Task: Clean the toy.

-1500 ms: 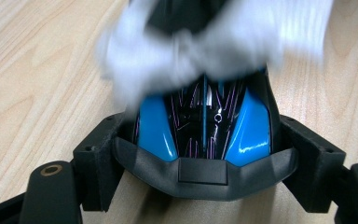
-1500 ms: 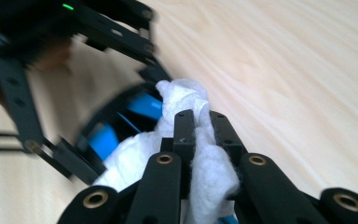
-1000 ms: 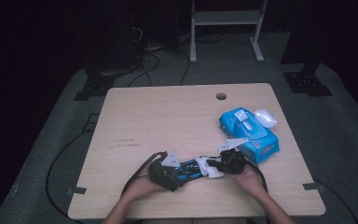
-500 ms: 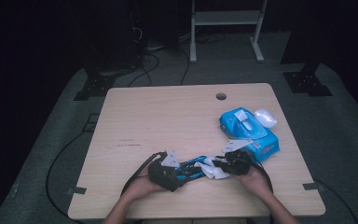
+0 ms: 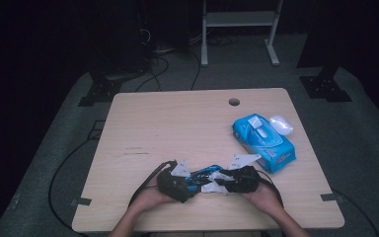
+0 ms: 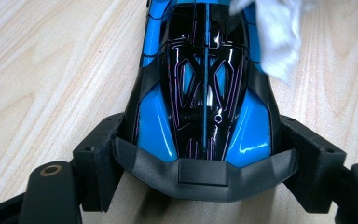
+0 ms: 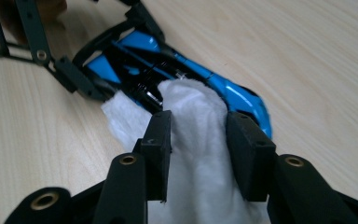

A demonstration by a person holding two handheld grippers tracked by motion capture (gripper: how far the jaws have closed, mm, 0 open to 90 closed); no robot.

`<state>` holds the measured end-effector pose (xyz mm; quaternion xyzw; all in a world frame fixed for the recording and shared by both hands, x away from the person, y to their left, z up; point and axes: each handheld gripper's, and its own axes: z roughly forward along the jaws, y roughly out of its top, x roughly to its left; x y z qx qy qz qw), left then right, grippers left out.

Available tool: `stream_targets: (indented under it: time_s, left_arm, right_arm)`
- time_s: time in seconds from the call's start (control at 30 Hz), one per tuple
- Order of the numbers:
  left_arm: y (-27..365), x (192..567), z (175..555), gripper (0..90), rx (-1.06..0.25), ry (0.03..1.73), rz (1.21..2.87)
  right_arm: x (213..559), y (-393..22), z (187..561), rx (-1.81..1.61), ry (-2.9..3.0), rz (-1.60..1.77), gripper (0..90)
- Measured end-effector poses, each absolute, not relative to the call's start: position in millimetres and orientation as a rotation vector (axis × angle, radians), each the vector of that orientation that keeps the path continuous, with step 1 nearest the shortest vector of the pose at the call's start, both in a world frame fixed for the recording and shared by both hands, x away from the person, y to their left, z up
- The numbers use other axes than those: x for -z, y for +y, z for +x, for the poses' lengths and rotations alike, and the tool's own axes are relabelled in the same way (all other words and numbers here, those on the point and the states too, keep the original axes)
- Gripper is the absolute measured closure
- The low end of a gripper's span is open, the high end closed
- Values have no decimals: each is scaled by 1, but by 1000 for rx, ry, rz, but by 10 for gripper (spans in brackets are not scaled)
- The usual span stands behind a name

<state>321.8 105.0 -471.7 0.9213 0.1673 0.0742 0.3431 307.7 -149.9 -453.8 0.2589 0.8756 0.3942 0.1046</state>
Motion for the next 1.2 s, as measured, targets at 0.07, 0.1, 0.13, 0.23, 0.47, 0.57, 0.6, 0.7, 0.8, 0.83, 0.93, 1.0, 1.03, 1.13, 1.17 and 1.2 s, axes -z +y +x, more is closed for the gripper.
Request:
stream_targets:
  time_s: [0.07,0.1,0.13,0.23,0.47,0.57,0.6,0.7,0.8,0.83,0.93,1.0,1.03,1.13,1.17,1.2]
  left_arm:
    - [105,472,322,235,-194,434,2396]
    - [105,472,322,235,-193,435,2396]
    - [105,472,322,235,-192,435,2395]
    - [105,472,322,235,-192,434,2397]
    - [105,471,322,234,-187,441,2400]
    - [107,467,324,195,-146,456,2377]
    - [109,465,325,194,-133,464,2357]
    - [115,460,328,178,-97,502,2316]
    - [120,459,332,173,-40,540,2326]
    - [121,460,333,174,-25,550,2321]
    - [125,458,334,173,6,556,2296]
    - [127,457,336,173,27,564,2282]
    - [128,456,336,173,37,567,2283]
    - [132,456,339,174,90,591,2274]
    - [135,456,341,174,107,618,2264]
    - [137,455,341,181,102,640,2251]
  right_arm:
    - [457,-146,306,-1135,2585,728,683]
    - [457,-147,306,-1155,2584,725,742]
    - [455,-148,307,-1166,2594,730,762]
    - [452,-153,312,-1155,2577,767,798]
    - [460,-170,331,-1106,2546,905,805]
    - [455,-169,328,-1172,2540,907,805]
    - [453,-168,327,-1197,2543,898,805]
    - [451,-162,324,-1263,2585,853,804]
    - [454,-157,322,-1253,2636,828,805]
    - [455,-156,322,-1250,2644,827,805]
    - [456,-158,323,-1273,2649,841,805]
    - [457,-159,324,-1280,2653,847,805]
    - [457,-159,324,-1279,2657,846,805]
    - [458,-159,325,-1290,2659,856,805]
    - [458,-160,325,-1296,2660,865,805]
    - [458,-161,326,-1300,2664,874,805]
